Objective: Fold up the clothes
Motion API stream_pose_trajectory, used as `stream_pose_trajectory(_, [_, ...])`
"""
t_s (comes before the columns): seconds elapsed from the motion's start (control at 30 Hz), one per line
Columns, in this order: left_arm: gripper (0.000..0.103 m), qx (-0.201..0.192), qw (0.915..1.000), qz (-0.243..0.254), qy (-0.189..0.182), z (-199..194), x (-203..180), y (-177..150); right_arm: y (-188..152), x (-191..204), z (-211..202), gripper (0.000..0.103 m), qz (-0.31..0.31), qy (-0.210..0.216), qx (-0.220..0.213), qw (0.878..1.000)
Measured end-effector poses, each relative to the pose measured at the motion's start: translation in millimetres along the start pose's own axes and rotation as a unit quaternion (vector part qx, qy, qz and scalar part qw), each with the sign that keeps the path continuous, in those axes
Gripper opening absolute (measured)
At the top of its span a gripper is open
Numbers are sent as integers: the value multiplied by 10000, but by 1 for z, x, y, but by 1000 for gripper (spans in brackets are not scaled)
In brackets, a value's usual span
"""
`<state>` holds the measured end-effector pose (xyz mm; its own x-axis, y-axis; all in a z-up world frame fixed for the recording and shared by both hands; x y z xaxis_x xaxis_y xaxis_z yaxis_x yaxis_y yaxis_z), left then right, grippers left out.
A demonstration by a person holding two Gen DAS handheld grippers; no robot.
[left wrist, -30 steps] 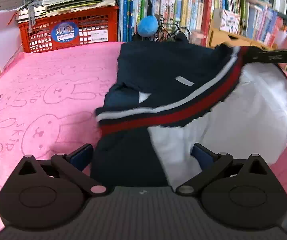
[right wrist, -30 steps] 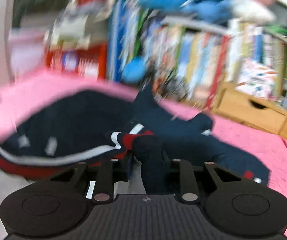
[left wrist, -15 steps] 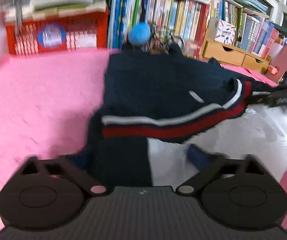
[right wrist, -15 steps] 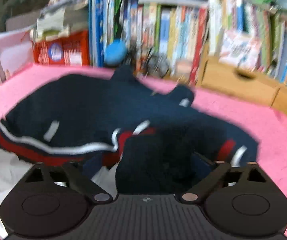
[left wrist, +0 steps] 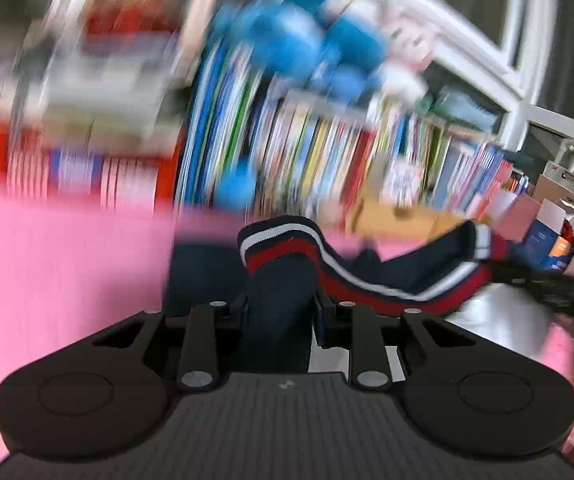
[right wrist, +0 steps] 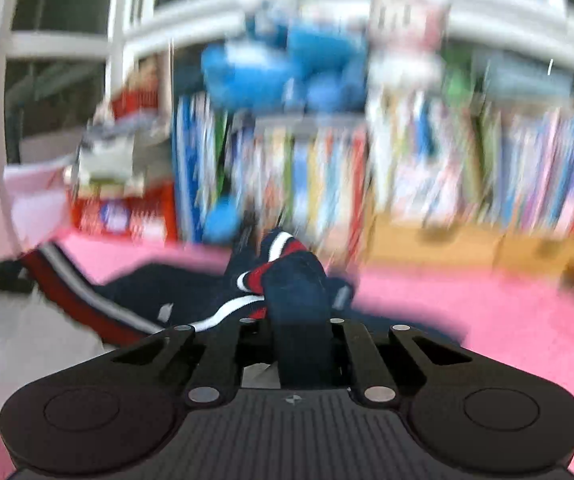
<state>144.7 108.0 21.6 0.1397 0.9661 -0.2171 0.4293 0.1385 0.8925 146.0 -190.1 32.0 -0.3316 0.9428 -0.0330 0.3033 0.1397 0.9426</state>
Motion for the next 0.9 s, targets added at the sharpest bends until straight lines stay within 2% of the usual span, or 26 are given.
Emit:
stream_pose_trajectory(0.1, [34, -373, 9976, 558, 145, 38, -7, 44, 35, -24, 4, 15, 92, -358, -341, 9987])
stream_pose_trajectory(0.17, [39, -298, 9954, 818, 400, 78, -8, 52, 45, -43, 24, 18, 221, -515, -348, 9978])
stream_pose_trajectory(0.2, [41, -107, 9939, 902, 621, 106, -6, 47, 44, -51, 39, 23, 287, -557, -270, 9977])
stream_pose_trajectory(0.27, [41, 433, 9891, 1020, 974, 152, -1, 23, 19, -64, 88, 30, 303, -568, 133, 9978])
stream_pose_trajectory(0.33, [41, 1058, 9801, 1107, 1263, 193, 10, -12, -30, -75, 145, 46, 262, -660, 1067, 9918])
stream_pose_trajectory(0.37, [43, 1289, 9757, 1134, 1362, 207, 15, -27, -55, -79, 166, 49, 323, -729, 1616, 9836])
stream_pose_trajectory(0.4, [46, 1339, 9743, 1157, 1394, 214, 18, -37, -75, -84, 180, 54, 444, -727, 1929, 9775])
stream_pose_trajectory(0.43, [49, 1284, 9739, 1208, 1431, 214, 19, -41, -76, -88, 179, 63, 578, -739, 1795, 9793])
stream_pose_trajectory(0.47, [50, 1178, 9733, 1293, 1488, 213, 18, -39, -76, -92, 178, 66, 712, -750, 1660, 9807])
stream_pose_trajectory(0.57, [56, 851, 9731, 1459, 1566, 203, 14, -23, -68, -103, 166, 67, 875, -748, 1432, 9830])
stream_pose_trajectory(0.63, [55, 610, 9704, 1444, 1838, 204, 15, -1, -56, -110, 160, 67, 890, -756, 1132, 9867])
stream_pose_trajectory(0.73, [54, 455, 9669, 1236, 2187, 192, 24, 17, -41, -120, 155, 66, 1074, -1019, 1008, 9838])
stream_pose_trajectory(0.77, [54, 386, 9685, 1163, 2167, 181, 24, 19, -36, -122, 148, 66, 1264, -962, 943, 9828])
stream_pose_trajectory(0.8, [55, 267, 9721, 1166, 2016, 168, 18, 19, -32, -124, 141, 73, 1453, -902, 877, 9814])
stream_pose_trajectory(0.83, [59, 152, 9749, 1221, 1855, 152, 8, 16, -28, -119, 131, 80, 1592, -617, 769, 9823])
stream_pose_trajectory(0.9, [65, -20, 9773, 1353, 1628, 119, 1, 5, -22, -105, 111, 81, 1705, -121, 566, 9836])
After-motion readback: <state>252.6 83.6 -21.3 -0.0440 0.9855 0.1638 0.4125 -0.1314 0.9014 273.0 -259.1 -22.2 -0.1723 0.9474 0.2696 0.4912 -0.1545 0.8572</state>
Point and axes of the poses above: each gripper's, at about its wrist camera, not at the fingertips, and z roughly the way its jaws point, x to its left, y to its top, the point moved 9 cm from there along z, roughly the way its jaws point, and after that the axes turned 1 degree about -z, right-handed, at the moved point
